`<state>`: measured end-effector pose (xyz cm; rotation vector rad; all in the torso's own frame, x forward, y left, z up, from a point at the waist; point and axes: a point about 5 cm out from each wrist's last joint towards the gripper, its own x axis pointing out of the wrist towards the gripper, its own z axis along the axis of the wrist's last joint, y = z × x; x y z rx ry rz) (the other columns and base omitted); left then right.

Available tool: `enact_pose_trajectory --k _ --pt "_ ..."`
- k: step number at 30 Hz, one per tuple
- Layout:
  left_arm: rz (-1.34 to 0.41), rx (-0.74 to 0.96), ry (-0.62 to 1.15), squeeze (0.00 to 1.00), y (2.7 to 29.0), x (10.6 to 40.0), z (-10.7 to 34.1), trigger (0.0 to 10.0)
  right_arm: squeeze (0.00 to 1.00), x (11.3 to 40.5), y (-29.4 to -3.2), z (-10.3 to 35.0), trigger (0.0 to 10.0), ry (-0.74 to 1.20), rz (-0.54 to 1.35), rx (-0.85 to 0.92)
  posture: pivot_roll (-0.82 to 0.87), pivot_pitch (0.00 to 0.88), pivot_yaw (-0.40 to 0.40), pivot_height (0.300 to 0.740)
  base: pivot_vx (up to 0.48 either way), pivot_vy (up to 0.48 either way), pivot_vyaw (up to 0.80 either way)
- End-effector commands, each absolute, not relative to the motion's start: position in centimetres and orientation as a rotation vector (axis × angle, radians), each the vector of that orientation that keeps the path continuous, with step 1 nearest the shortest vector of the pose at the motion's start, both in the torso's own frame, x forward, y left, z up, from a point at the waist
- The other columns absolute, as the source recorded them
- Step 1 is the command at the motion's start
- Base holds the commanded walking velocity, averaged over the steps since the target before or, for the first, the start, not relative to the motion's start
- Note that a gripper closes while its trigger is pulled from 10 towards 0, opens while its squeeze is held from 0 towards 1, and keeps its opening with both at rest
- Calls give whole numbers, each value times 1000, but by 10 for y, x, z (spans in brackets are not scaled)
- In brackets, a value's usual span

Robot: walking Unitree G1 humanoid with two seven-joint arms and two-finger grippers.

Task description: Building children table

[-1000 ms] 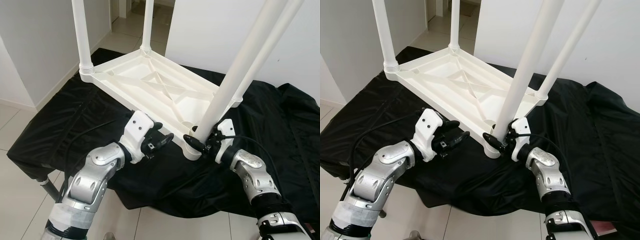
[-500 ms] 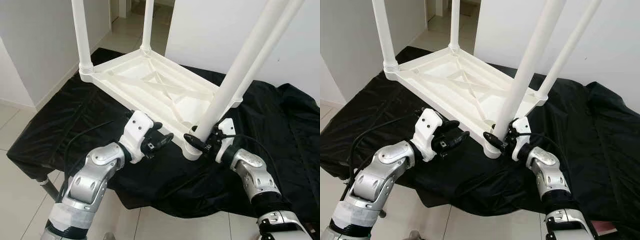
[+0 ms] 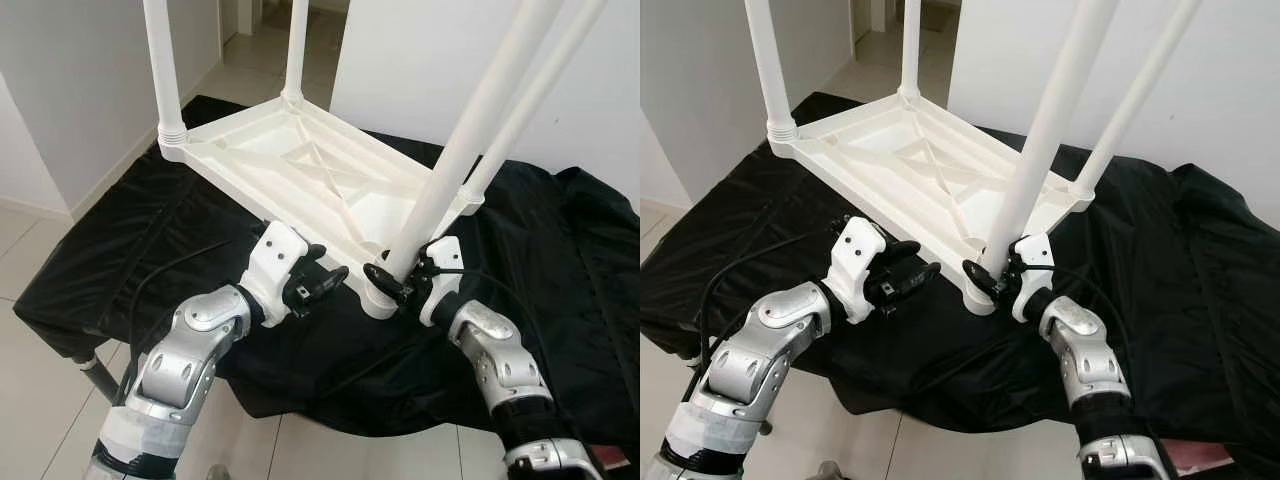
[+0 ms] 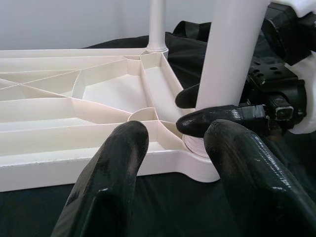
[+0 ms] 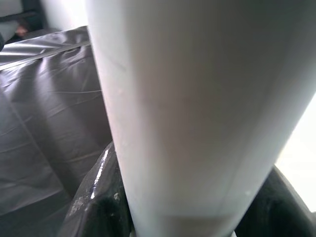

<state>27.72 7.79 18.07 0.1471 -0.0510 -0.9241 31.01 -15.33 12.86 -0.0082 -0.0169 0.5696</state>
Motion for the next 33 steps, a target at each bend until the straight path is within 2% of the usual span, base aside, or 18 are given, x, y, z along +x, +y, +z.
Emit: enact_pose_trajectory --k 1,6,7,12,20,26,33 --pt "-903 140 -36 0 77 278 177 10000 0 308 -157 130 10000 -14 506 -4 54 48 -116 740 0 0 0" --pt "-910 139 -36 0 76 278 177 10000 0 303 -155 129 10000 -21 367 17 48 50 -112 740 0 0 0" --pt "-913 139 -35 0 75 278 177 10000 0 299 -156 127 10000 -15 285 26 46 51 -109 740 0 0 0" --pt "-915 139 -34 0 75 278 177 10000 0 296 -156 126 10000 -14 224 28 46 53 -108 740 0 0 0" --pt "-920 135 -31 0 74 276 176 10000 0 283 -150 119 10000 20 -81 42 47 56 -109 740 0 0 0" --pt "-924 130 -27 0 74 274 176 10000 0 280 -134 118 10000 37 -63 52 48 63 -105 740 0 0 0" --pt "-922 130 -25 0 74 275 175 10000 0 280 -133 120 10000 34 -46 53 46 67 -107 740 0 0 0"
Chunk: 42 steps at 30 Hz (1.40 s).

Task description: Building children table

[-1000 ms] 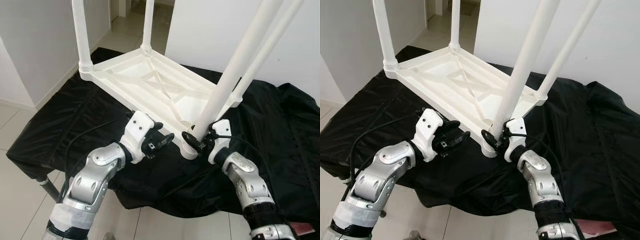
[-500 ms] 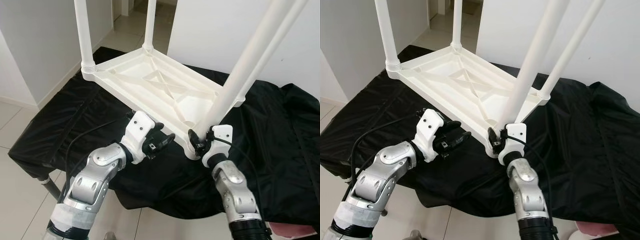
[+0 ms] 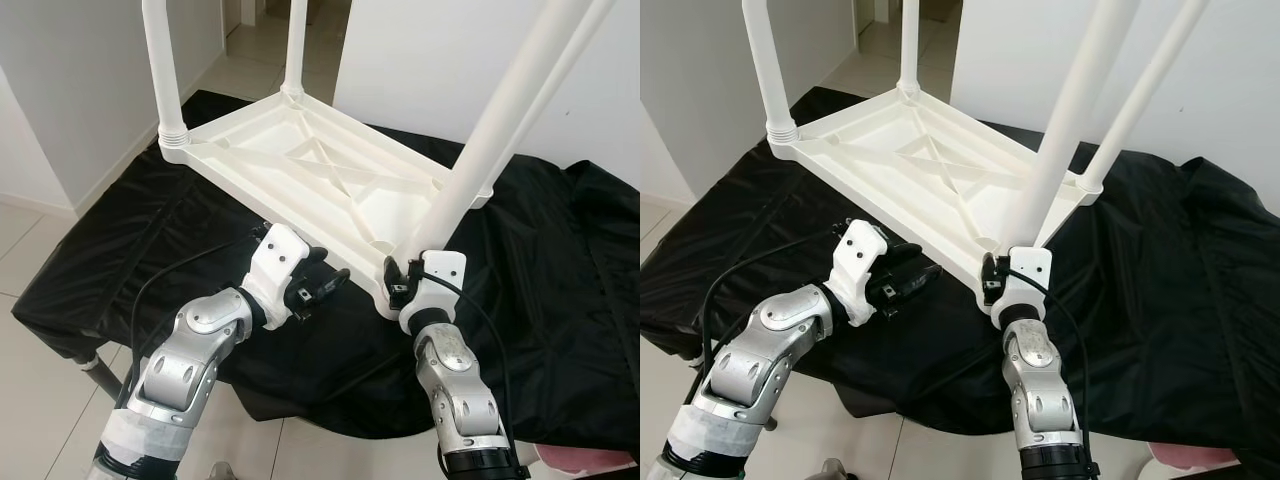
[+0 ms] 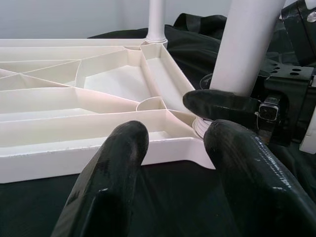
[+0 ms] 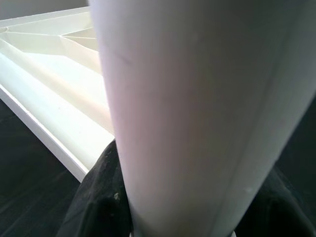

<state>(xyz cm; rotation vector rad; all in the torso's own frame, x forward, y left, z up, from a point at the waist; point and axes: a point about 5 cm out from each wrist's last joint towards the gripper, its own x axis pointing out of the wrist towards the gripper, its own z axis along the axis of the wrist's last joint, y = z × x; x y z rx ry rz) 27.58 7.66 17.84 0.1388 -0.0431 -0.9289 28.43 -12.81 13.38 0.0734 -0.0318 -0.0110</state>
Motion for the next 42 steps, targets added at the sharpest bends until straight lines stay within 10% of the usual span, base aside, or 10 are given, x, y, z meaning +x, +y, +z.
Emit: enact_pose_trajectory --k 1,2,21,22,42 --pt "-922 130 -25 0 74 275 175 10000 0 280 -133 120 10000 34 -46 53 46 67 -107 740 0 0 0" --pt "-923 129 -24 0 74 274 175 10000 1000 281 -133 123 10000 14 -31 58 45 68 -108 740 0 0 0" --pt "-921 135 -29 0 75 275 176 10000 1000 279 -144 131 10000 -99 199 28 38 63 -103 740 0 0 0" --pt "-923 137 -29 0 75 276 176 10000 0 279 -145 133 10000 -113 262 29 36 63 -94 740 0 0 0" --pt "-962 144 -23 0 71 273 176 10000 0 302 -163 138 10000 -110 628 -63 43 60 -80 740 0 0 0"
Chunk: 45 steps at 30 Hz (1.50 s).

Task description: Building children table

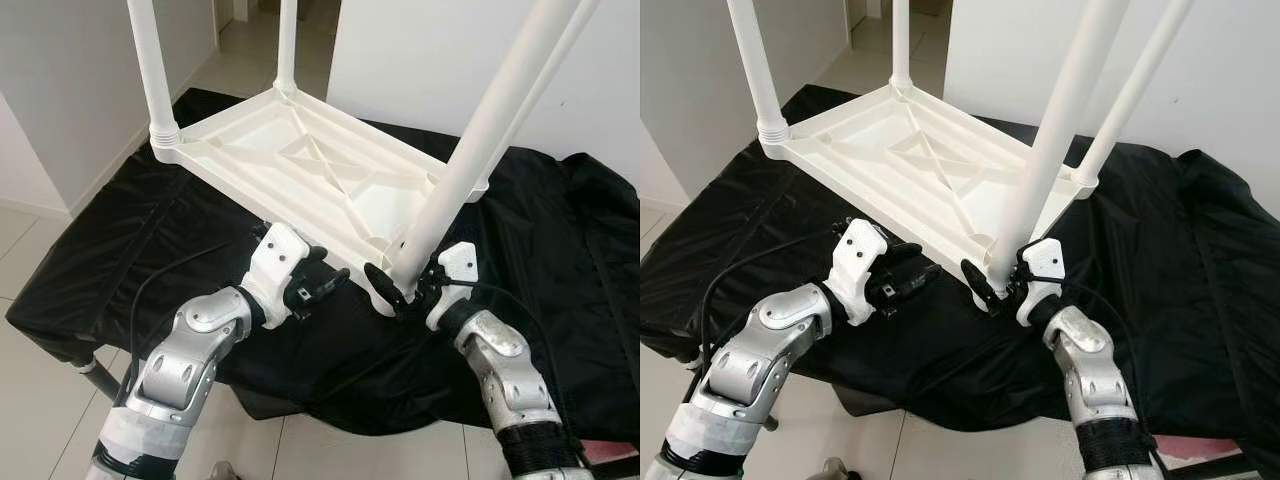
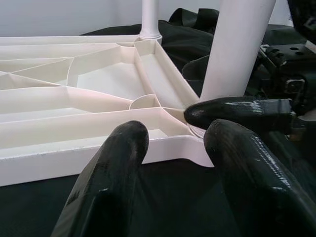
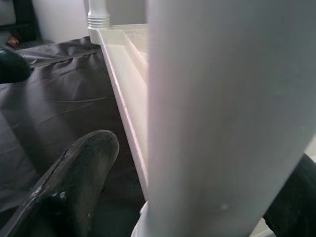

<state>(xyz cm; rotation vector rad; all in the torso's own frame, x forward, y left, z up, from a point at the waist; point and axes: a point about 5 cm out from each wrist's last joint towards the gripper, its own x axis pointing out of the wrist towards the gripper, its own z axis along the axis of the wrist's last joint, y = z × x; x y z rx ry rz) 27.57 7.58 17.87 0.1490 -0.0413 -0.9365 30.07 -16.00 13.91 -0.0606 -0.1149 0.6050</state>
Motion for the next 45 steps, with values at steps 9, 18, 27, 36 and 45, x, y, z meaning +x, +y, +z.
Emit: enact_pose_trajectory --k 9,18,27,36,45 --pt "-993 142 -11 0 66 264 172 10000 0 317 -159 134 10000 -71 755 -47 58 49 -86 740 0 0 0" --pt "-1053 153 2 0 61 253 168 10000 0 326 -155 133 9255 -77 766 -55 70 41 -88 740 0 0 0" --pt "-1052 171 3 0 62 253 169 10000 0 330 -159 128 1059 -74 740 -66 59 36 -85 740 0 0 0" --pt "-1037 173 2 0 65 256 170 10000 0 327 -162 125 0 -83 721 -27 52 28 -80 740 0 0 0" --pt "-1033 158 9 0 65 256 169 10000 0 320 -158 122 10000 -96 673 8 39 26 -77 740 0 0 0"
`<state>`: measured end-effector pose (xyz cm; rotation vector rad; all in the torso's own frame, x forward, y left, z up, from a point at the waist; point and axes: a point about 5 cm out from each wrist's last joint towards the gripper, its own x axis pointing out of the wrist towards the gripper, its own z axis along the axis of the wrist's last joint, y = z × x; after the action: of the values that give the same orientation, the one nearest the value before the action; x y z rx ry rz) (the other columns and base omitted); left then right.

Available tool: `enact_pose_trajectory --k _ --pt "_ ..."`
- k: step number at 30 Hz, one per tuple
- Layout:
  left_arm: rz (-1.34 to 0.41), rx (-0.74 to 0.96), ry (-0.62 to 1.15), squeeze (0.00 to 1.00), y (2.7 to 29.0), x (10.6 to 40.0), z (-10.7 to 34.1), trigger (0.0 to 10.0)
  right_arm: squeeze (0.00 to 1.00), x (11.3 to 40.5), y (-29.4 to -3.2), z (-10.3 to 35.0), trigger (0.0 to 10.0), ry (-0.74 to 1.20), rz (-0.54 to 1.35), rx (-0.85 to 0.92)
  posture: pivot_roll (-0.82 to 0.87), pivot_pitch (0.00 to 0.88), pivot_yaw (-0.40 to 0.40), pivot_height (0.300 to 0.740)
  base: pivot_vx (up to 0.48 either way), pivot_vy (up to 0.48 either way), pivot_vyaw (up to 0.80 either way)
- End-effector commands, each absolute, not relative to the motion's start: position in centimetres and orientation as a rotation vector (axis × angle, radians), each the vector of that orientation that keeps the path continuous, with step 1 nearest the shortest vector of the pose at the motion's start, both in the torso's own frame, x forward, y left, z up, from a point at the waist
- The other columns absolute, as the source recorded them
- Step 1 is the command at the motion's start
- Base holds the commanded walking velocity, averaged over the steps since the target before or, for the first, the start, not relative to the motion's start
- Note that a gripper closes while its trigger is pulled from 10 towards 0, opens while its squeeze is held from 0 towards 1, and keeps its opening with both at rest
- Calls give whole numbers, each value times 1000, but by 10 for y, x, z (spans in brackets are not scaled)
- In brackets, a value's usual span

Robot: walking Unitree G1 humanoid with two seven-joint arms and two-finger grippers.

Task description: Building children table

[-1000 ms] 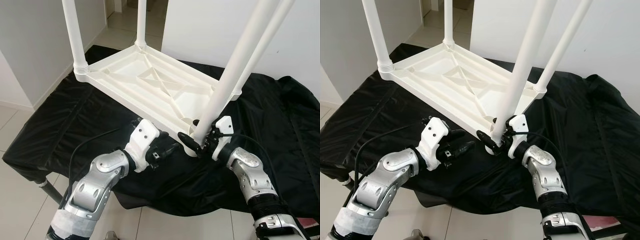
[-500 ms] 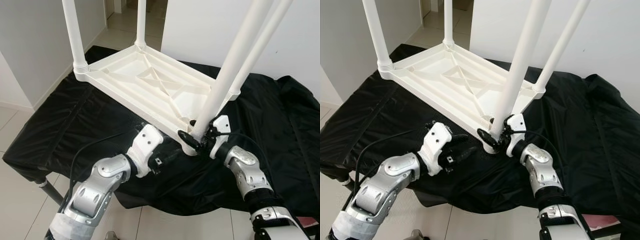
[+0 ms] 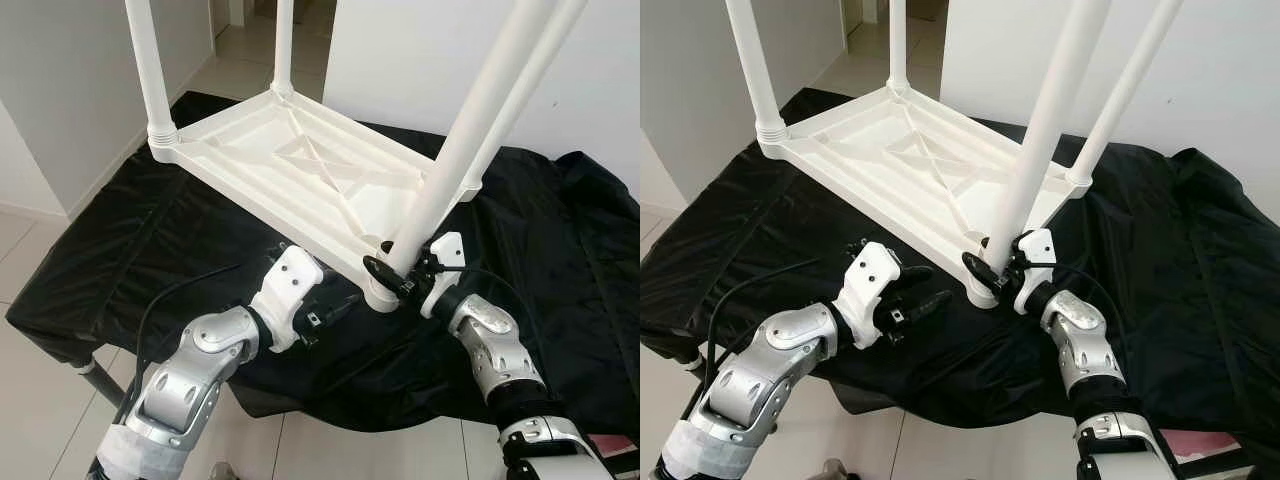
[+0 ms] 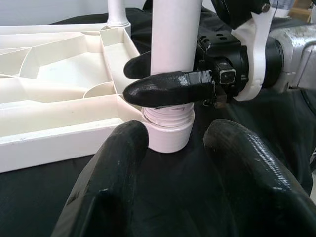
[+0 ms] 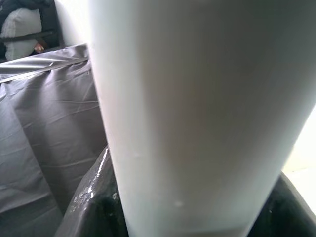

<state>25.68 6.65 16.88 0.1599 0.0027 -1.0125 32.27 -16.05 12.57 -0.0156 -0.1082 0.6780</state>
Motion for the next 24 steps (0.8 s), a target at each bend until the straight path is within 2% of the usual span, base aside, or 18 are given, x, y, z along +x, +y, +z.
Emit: enact_pose_trajectory --k 1,15,22,24 --pt "-1034 157 10 0 65 257 169 10000 0 319 -158 122 10000 -99 666 9 39 26 -77 740 0 0 0" --pt "-1024 155 6 0 64 259 169 10000 0 316 -158 123 10000 -111 598 -21 39 24 -86 740 0 0 0" --pt "-1017 148 -7 0 61 259 171 10000 0 314 -171 123 10000 -68 206 20 45 19 -99 740 0 0 0" --pt "-1015 148 -9 0 61 259 171 10000 0 311 -169 122 10000 -64 170 36 45 19 -100 740 0 0 0"
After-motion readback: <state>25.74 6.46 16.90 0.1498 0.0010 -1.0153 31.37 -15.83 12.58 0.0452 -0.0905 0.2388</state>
